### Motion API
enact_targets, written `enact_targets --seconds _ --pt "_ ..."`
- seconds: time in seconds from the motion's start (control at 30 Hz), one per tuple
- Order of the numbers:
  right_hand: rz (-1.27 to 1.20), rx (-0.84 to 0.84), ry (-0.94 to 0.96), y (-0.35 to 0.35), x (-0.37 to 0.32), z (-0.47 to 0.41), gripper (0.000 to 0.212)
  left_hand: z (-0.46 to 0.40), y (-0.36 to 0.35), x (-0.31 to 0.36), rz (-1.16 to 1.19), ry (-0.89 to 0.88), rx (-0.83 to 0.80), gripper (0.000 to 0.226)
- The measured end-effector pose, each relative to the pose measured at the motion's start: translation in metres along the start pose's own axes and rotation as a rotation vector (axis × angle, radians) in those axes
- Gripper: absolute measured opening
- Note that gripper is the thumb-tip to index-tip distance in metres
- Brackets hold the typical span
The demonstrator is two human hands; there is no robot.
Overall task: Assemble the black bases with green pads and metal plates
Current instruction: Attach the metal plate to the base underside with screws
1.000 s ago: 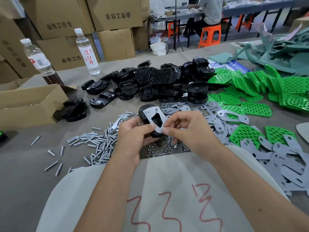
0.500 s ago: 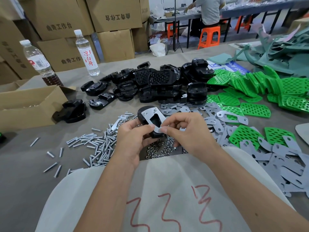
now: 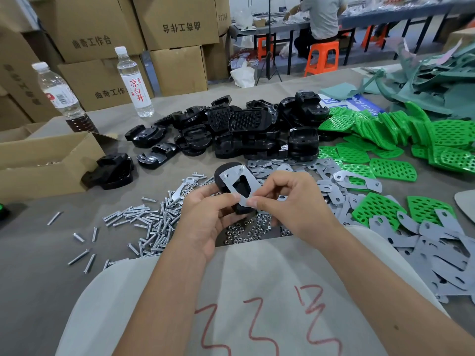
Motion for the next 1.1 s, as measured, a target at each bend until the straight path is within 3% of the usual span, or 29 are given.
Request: enact_targets --seconds 0.2,0.6,0.9,1.1 --pt "0.050 -0.003 0.091 -0.002 -0.006 -0.002 0.011 -0.002 0.003 0.001 -0.004 -0.014 0.008 0.028" --pt "0.194 0.018 0.198 -0.004 -0.012 0.000 0.013 -0.004 0.005 -0.001 0.015 -0.010 0.027 0.025" --pt "0.075 0.068 0.144 0.000 -0.010 0.000 0.009 -0.004 0.005 -0.001 0.037 -0.008 0.040 0.025" --pt "0.125 0.171 0.141 0.009 -0.013 0.002 0.015 0.000 0.000 -0.001 0.029 -0.025 0.048 0.027"
Point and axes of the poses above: each hand's wrist, its own z-axis away from the middle knuckle, its own y-axis out of the back of the hand, x = y × z, the point moved 9 cm from there along -z, towards the middle knuckle, and after that the axes turned 2 degrees about -z, right-handed, at the moved point
